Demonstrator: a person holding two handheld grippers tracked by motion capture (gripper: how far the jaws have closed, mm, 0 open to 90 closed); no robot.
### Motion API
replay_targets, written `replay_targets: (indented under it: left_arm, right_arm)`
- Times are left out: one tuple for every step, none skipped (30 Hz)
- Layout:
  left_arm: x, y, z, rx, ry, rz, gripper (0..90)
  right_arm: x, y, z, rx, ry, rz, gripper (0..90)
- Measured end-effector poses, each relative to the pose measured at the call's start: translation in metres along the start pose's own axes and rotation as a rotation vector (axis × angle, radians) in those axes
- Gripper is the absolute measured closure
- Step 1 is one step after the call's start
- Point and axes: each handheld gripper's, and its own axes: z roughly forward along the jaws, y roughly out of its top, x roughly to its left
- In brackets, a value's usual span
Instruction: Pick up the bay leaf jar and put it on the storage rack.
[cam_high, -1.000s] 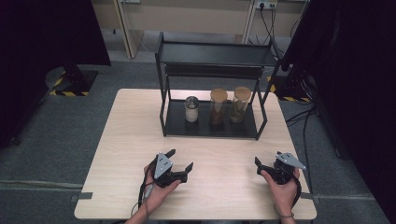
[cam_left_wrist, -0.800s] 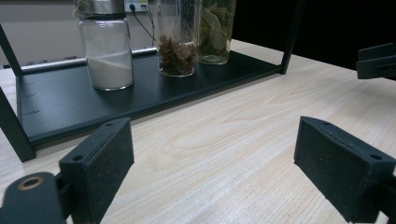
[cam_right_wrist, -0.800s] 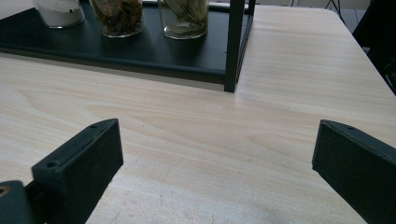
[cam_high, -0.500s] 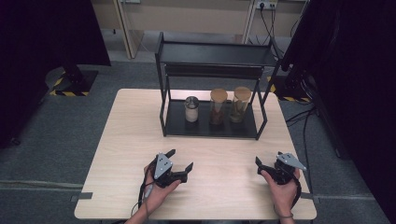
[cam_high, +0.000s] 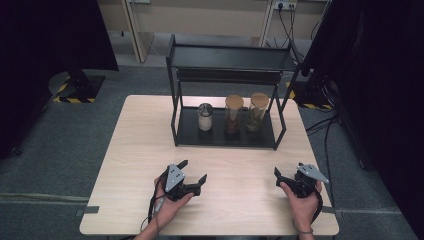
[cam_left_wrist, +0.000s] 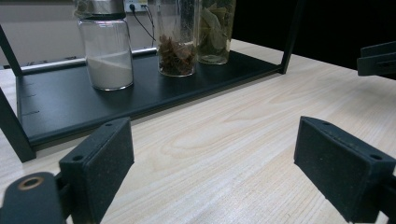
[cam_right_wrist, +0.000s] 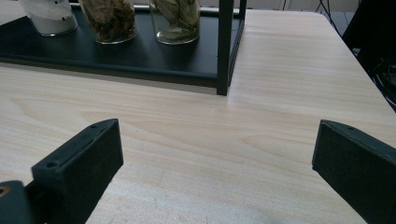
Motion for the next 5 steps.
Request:
replay_targets:
  left_arm:
    - [0.0000,0.0000,0.0000,0.000,0.000,0.000,11.8]
    - [0.0000,0.0000,0.0000,0.000,0.000,0.000,11.8]
    - [0.0000,0.0000,0.0000,0.000,0.000,0.000,11.8]
    - [0.0001,0.0000,0.0000,0.001,0.000,0.000,11.8]
    - [0.0002,0.0001,0.0000,0.001,-0.001,-0.001,11.8]
  right_arm:
    - [-0.0001,0.0000,0.0000,0.000,0.001,0.001,2.1]
    - [-0.0002,0.0000,-0.0001,0.000,0.001,0.002,2.1]
    - [-0.0003,0.0000,-0.0001,-0.001,0.001,0.003,2.1]
    - [-0.0004,0.0000,-0.0001,-0.001,0.001,0.003,2.1]
    - [-0.0004,0.0000,-0.0001,-0.001,0.001,0.004,2.1]
